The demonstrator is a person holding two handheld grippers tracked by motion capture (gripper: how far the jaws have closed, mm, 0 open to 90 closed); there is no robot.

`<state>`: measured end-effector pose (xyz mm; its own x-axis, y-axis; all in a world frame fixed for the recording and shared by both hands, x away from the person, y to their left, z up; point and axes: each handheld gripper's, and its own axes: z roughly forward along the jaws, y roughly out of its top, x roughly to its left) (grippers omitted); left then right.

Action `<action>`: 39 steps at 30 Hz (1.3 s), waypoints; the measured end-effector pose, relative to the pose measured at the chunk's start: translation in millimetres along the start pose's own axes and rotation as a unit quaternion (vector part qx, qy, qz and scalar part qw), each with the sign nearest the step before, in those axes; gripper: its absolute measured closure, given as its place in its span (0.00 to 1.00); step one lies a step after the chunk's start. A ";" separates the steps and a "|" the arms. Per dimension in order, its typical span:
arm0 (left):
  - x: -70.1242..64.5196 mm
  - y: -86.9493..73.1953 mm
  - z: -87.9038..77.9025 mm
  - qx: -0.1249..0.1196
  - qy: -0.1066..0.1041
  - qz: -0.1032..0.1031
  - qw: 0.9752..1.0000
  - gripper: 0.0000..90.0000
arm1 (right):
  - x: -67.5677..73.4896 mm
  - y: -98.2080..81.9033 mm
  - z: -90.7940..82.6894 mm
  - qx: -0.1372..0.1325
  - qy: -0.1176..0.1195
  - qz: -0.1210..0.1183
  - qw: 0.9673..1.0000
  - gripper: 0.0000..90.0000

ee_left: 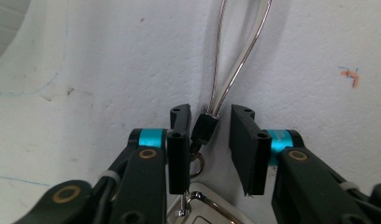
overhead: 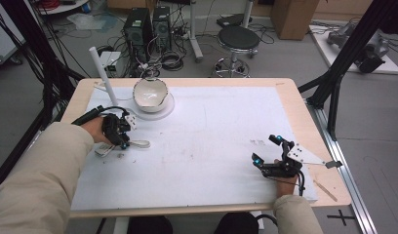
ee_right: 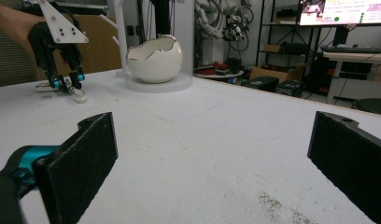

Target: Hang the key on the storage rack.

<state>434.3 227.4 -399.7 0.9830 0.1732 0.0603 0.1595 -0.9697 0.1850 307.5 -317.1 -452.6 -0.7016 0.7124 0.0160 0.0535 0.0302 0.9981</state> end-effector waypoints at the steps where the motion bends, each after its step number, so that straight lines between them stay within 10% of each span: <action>1: -0.5 0.7 -0.2 0.000 0.001 0.001 1.000 0.81 | 0.0 0.0 0.0 0.000 0.000 0.000 1.000 0.01; 19: -1.7 2.0 -3.7 -0.008 0.003 -0.035 0.999 0.90 | 0.0 0.0 0.0 0.000 0.000 0.001 1.000 0.01; 27: -4.7 -12.4 -27.4 -0.091 0.035 -0.109 0.989 0.90 | 0.0 0.0 0.0 0.000 0.000 0.001 1.000 0.01; 30: -8.1 -17.3 -35.8 -0.116 0.048 -0.129 0.984 0.90 | -0.1 0.0 0.1 0.000 0.000 -0.001 1.000 0.01; 34: -10.2 -30.7 -50.0 -0.155 0.084 -0.167 0.970 0.90 | 0.4 0.0 0.2 0.000 -0.001 -0.001 1.000 0.01; 39: -10.0 -48.7 -66.2 -0.229 0.123 -0.231 0.938 0.90 | 0.5 0.0 0.3 0.000 -0.001 -0.001 1.000 0.01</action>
<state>410.7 284.3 -344.4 0.7589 0.6457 0.0849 0.4519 -0.6160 0.6452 307.4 -316.6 -452.6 -0.7001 0.7139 0.0140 0.0516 0.0311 0.9982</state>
